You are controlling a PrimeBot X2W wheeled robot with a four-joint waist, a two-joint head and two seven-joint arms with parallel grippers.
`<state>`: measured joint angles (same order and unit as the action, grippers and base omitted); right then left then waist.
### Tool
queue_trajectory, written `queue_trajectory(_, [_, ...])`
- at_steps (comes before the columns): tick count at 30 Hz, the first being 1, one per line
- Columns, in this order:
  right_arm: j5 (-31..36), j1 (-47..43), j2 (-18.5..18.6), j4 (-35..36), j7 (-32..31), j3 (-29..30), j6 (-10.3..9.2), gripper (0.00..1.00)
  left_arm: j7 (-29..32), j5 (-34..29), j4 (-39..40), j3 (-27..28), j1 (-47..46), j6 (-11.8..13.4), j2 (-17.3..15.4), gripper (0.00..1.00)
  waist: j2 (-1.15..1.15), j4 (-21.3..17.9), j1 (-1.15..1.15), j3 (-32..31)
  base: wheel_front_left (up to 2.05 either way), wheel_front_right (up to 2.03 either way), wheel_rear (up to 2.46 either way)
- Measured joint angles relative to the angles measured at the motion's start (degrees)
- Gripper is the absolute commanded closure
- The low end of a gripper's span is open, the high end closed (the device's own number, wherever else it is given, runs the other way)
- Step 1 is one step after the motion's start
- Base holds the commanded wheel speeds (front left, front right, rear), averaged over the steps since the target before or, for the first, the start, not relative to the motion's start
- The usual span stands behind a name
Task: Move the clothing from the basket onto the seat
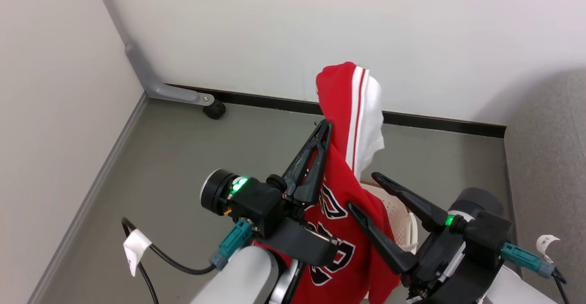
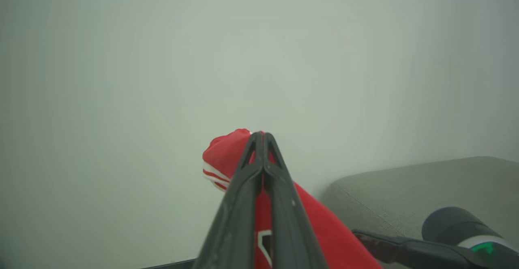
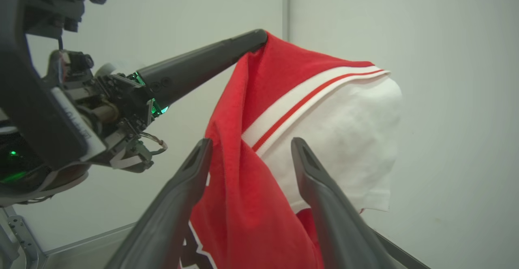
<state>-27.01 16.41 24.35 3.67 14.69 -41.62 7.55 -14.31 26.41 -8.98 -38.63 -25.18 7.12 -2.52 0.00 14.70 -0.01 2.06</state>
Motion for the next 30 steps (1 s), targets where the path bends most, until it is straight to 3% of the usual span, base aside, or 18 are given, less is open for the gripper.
queue_trajectory(12, [0.63,-1.04,-5.05,-4.95,0.01,-3.27,0.00,0.02,2.23,-2.47,9.37,-3.31,0.24,0.00,-0.24,1.00,0.00,3.48,0.00,-2.47,0.00,0.00,0.00])
queue_trajectory(13, [0.76,-1.05,-5.35,-5.35,0.01,-3.38,0.00,0.51,2.54,-2.47,9.98,-3.76,0.24,0.00,-0.25,1.00,0.00,3.45,0.01,-2.46,0.00,0.00,0.00])
queue_trajectory(14, [0.76,-1.06,-5.53,-5.71,0.00,-3.37,0.00,0.66,2.79,-2.47,10.48,-4.23,0.24,0.00,-0.24,1.00,0.00,3.41,0.01,-2.44,0.00,0.00,0.00])
queue_trajectory(15, [0.75,-1.07,-5.60,-5.94,0.00,-3.30,0.00,1.00,3.14,-2.46,10.85,-4.58,0.24,0.00,-0.22,1.00,0.00,3.35,0.01,-2.41,0.00,0.00,0.00])
queue_trajectory(23, [-0.71,-1.05,-5.91,-5.59,0.00,-3.94,0.00,1.00,4.79,-2.83,10.44,-1.64,1.04,0.00,-0.22,1.00,0.01,1.90,0.01,-2.01,0.00,0.00,0.00])
queue_trajectory(24, [-1.34,-1.14,-5.71,-5.36,0.00,-3.93,0.00,1.00,5.15,-2.87,9.98,-1.15,1.15,0.00,-0.22,0.89,0.01,1.62,0.01,-1.93,0.00,0.00,0.00])
queue_trajectory(26, [-2.03,-1.52,-5.30,-4.70,0.00,-3.86,0.00,1.00,5.26,-2.96,9.25,-0.23,1.64,0.00,-0.22,0.51,0.01,1.05,0.01,-1.77,0.00,0.00,0.00])
queue_trajectory(27, [-2.49,-1.84,-5.13,-4.34,0.00,-3.65,0.00,1.00,5.66,-3.00,8.87,0.01,2.07,0.00,-0.23,0.51,0.01,0.73,0.01,-1.69,0.00,0.00,0.00])
queue_trajectory(28, [-3.03,-2.15,-5.01,-4.01,0.00,-3.32,0.00,1.00,5.73,-3.12,8.46,0.26,2.56,0.00,-0.20,0.00,0.01,0.41,0.02,-1.61,0.00,0.00,0.00])
queue_trajectory(30, [-4.47,-2.86,-4.80,-3.23,0.00,-2.12,0.00,1.00,6.26,-3.68,7.89,0.90,3.77,0.00,-0.22,0.00,0.01,-0.29,0.01,-1.47,0.00,0.00,0.00])
